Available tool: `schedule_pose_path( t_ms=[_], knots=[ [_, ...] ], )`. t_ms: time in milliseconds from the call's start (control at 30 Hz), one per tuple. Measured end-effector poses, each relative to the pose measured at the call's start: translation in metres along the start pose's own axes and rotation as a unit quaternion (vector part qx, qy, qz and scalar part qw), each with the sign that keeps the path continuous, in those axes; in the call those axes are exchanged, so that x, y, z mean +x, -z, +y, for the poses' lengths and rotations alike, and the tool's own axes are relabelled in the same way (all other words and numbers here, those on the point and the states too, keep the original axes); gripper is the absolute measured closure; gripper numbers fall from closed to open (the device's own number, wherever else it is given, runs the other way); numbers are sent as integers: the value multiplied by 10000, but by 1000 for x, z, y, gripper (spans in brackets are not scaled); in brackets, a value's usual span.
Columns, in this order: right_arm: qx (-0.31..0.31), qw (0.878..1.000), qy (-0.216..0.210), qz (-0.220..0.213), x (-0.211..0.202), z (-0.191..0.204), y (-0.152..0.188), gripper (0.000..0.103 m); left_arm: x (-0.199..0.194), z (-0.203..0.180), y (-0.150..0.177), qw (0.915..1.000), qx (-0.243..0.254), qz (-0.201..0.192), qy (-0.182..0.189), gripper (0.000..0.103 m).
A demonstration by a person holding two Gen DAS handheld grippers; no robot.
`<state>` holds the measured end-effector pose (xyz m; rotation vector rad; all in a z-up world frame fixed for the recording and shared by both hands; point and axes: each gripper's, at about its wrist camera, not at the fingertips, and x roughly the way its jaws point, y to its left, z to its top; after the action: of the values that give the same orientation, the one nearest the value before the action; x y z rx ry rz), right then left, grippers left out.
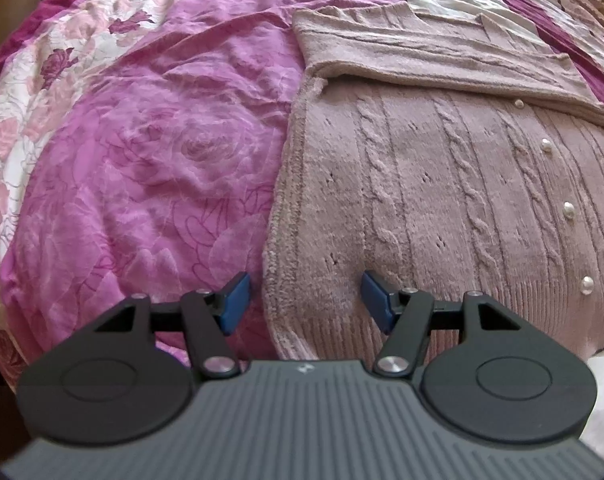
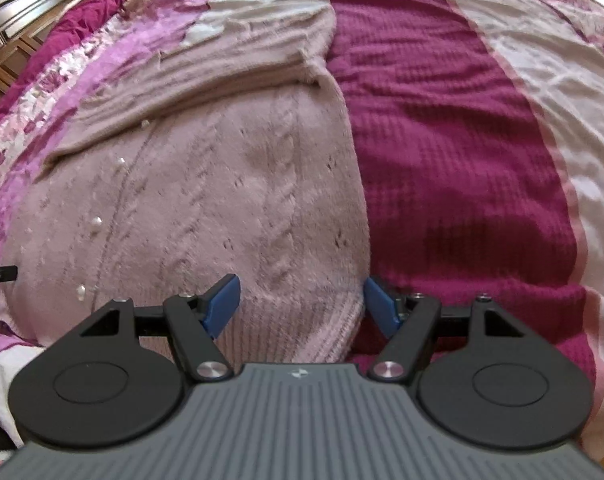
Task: Fold small clothes
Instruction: 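Close both tools on the ribbed cardigan hem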
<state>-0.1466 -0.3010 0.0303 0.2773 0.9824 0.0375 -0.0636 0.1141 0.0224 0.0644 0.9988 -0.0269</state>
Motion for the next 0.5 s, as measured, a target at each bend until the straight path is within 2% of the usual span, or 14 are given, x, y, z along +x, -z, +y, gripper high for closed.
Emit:
schedule_pose_path(
  t_ms=[133,267,300,367,433,500],
  knots=[
    [-60,9997,-227,79,6,1,5,27,0,-1,2,9996,-28,52,278,42],
    [-114,9993,-363,42,11,2,6,30,3,-4,5,9984,-62,-83,548,56],
    [-177,9991,-391,13,11,3,6,36,3,-4,5,9982,-53,-120,577,59],
    [-227,9987,-447,-64,10,3,6,53,1,-4,5,9975,-99,-207,666,82],
    [-128,9982,-586,-96,9,1,6,77,0,-2,4,9967,-226,-254,733,89],
    [-26,9973,-719,-164,8,-1,4,84,-2,0,3,9953,-390,-321,831,92]
  ],
)
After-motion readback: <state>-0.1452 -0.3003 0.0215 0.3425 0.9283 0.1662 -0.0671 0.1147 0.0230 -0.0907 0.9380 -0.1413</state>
